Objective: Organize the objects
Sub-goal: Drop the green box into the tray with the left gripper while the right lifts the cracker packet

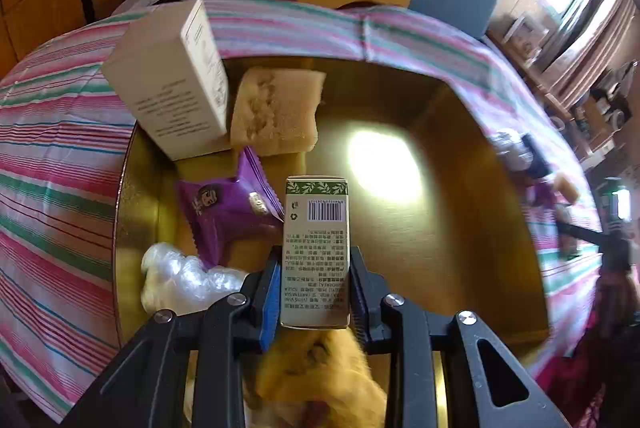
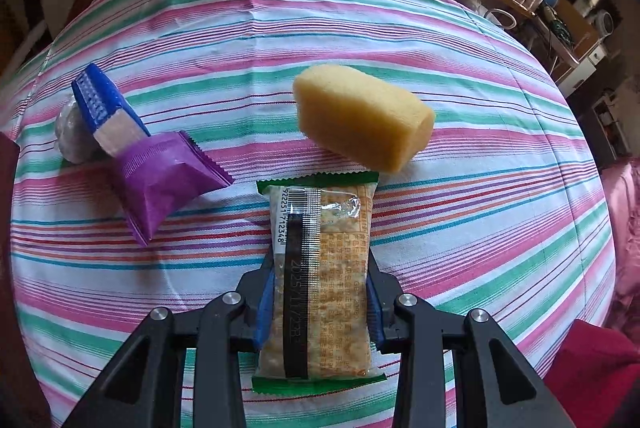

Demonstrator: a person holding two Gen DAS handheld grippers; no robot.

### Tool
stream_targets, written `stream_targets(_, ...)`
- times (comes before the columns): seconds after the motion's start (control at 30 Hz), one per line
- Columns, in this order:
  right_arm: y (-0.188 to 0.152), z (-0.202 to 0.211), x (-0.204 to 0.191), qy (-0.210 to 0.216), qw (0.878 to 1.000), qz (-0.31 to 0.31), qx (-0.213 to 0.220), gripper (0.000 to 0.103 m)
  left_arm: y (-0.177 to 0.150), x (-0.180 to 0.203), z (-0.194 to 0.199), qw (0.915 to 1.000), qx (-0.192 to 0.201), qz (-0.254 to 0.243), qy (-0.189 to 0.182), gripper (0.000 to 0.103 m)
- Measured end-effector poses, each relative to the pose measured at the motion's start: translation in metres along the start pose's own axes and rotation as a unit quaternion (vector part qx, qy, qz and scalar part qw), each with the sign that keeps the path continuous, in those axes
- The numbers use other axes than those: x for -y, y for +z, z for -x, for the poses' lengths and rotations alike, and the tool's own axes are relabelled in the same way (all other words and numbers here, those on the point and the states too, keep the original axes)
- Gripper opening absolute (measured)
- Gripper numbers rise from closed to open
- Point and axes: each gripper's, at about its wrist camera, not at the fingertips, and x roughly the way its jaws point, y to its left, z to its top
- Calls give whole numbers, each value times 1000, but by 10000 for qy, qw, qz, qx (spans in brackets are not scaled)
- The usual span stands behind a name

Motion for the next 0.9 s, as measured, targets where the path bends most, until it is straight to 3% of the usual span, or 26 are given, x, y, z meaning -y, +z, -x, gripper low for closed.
stream_targets(0.17,1,-1,-1,39,10000,35,6,37,-10,-6,-4,10000,12,-13,59,31)
stream_targets(0.37,2,-2,2,72,10000,20,0,37,-18,2,6,9998,120,-143,43,45)
stream_targets(0.73,2,-1,0,36,9999,109,16,37,-39,15,72,9926,1086,-164,511,45)
stream_targets(0.9,2,-1,0,56,9999,105,6,37,-51,24,84,9908,1197,-246,590,45)
